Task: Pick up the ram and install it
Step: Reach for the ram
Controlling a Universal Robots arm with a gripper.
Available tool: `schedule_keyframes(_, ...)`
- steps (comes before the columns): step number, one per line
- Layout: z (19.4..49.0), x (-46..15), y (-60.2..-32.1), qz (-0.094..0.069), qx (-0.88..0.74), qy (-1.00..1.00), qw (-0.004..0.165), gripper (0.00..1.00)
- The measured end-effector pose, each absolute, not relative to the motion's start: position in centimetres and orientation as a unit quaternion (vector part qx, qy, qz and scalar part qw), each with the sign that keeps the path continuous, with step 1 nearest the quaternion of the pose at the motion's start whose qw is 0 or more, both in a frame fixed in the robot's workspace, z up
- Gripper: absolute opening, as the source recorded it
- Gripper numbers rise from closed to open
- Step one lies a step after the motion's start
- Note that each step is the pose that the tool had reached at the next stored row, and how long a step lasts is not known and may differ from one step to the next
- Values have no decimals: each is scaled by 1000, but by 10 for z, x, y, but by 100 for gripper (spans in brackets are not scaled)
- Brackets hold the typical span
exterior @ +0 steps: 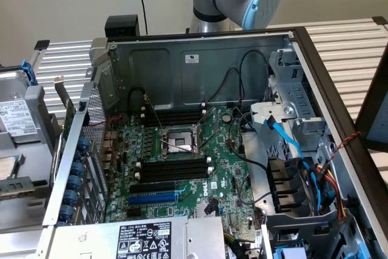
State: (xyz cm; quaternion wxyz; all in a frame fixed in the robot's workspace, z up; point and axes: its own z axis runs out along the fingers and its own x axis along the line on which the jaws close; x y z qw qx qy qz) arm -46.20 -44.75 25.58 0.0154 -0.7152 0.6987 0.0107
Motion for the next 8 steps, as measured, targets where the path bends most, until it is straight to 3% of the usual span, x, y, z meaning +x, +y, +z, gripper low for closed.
schedule_keyframes(8,245,-462,-448,11,-715,699,15,12)
